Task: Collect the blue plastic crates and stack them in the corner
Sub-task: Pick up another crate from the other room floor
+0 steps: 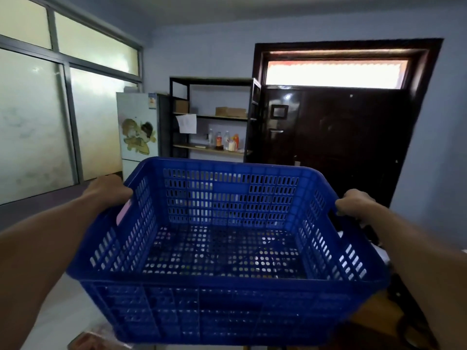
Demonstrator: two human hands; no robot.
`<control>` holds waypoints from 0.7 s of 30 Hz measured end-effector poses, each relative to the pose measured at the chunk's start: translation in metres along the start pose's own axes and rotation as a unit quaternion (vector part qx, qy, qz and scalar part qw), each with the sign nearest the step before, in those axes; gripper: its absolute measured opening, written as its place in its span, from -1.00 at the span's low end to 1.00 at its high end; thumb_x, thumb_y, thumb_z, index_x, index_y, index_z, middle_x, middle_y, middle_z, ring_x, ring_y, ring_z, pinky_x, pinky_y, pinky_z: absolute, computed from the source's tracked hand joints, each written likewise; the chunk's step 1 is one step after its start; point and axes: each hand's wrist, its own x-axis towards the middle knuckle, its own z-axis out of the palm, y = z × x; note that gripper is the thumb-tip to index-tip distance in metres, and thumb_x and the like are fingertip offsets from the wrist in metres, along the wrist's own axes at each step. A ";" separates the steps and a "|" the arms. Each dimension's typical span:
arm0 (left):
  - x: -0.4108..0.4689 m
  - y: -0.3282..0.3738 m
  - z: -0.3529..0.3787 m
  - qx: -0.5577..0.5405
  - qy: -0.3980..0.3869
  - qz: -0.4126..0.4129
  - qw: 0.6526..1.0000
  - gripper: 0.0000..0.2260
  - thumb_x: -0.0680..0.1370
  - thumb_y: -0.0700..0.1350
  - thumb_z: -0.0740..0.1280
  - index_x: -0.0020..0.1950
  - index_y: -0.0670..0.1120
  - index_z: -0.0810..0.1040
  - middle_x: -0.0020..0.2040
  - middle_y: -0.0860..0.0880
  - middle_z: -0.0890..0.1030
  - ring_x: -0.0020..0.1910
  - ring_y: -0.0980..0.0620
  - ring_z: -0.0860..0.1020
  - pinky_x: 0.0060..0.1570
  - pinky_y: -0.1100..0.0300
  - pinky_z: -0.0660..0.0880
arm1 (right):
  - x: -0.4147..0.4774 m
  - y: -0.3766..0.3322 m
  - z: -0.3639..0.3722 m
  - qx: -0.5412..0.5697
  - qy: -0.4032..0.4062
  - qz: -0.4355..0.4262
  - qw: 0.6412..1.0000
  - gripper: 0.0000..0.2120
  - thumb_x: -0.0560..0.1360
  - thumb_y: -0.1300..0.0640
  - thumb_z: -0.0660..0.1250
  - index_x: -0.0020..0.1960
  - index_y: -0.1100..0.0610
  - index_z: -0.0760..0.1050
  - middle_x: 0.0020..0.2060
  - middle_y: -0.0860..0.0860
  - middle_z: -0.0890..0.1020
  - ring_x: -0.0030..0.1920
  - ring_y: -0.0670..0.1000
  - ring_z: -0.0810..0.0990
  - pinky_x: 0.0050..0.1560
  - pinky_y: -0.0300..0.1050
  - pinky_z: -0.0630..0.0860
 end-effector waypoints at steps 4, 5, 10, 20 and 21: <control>-0.007 0.032 0.014 0.017 -0.020 0.036 0.999 -0.82 0.53 -0.09 0.36 -0.17 -0.19 0.61 -0.17 -0.20 0.65 -0.18 -0.19 0.62 -0.17 0.06 0.56 | -0.008 0.044 -0.013 0.020 0.008 0.030 0.999 -0.84 0.39 0.20 0.37 -0.03 0.19 0.56 -0.12 0.18 0.66 -0.13 0.19 0.67 -0.07 0.10 0.67; -0.009 0.041 0.018 0.018 -0.022 0.047 0.998 -0.82 0.53 -0.08 0.36 -0.16 -0.19 0.61 -0.16 -0.20 0.64 -0.18 -0.20 0.62 -0.20 0.07 0.55 | -0.013 0.056 -0.018 0.024 0.012 0.038 0.999 -0.83 0.39 0.20 0.37 -0.03 0.20 0.57 -0.12 0.18 0.66 -0.13 0.20 0.66 -0.06 0.10 0.67; -0.031 0.096 0.044 0.004 -0.048 0.113 0.992 -0.81 0.54 -0.13 0.40 -0.23 -0.18 0.52 -0.17 -0.21 0.57 -0.16 -0.21 0.58 -0.11 0.03 0.54 | -0.059 0.122 -0.052 0.005 0.036 0.092 0.995 -0.85 0.42 0.21 0.38 -0.04 0.25 0.59 -0.12 0.21 0.65 -0.14 0.21 0.65 -0.14 0.06 0.66; -0.127 0.242 0.104 -0.008 -0.151 0.273 0.950 -0.87 0.54 -0.10 0.38 -0.07 -0.16 0.55 -0.04 -0.22 0.59 -0.11 -0.20 0.57 -0.19 0.04 0.45 | -0.239 0.285 -0.127 -0.005 0.117 0.271 0.955 -0.83 0.39 0.24 0.38 -0.04 0.28 0.56 -0.11 0.25 0.65 -0.13 0.25 0.67 -0.14 0.10 0.69; -0.146 0.260 0.112 -0.008 -0.162 0.291 0.943 -0.88 0.54 -0.10 0.37 -0.07 -0.16 0.55 -0.04 -0.21 0.59 -0.11 -0.20 0.57 -0.17 0.05 0.46 | -0.264 0.305 -0.137 -0.001 0.126 0.295 0.947 -0.83 0.39 0.25 0.38 -0.04 0.29 0.56 -0.11 0.26 0.65 -0.13 0.25 0.68 -0.17 0.10 0.70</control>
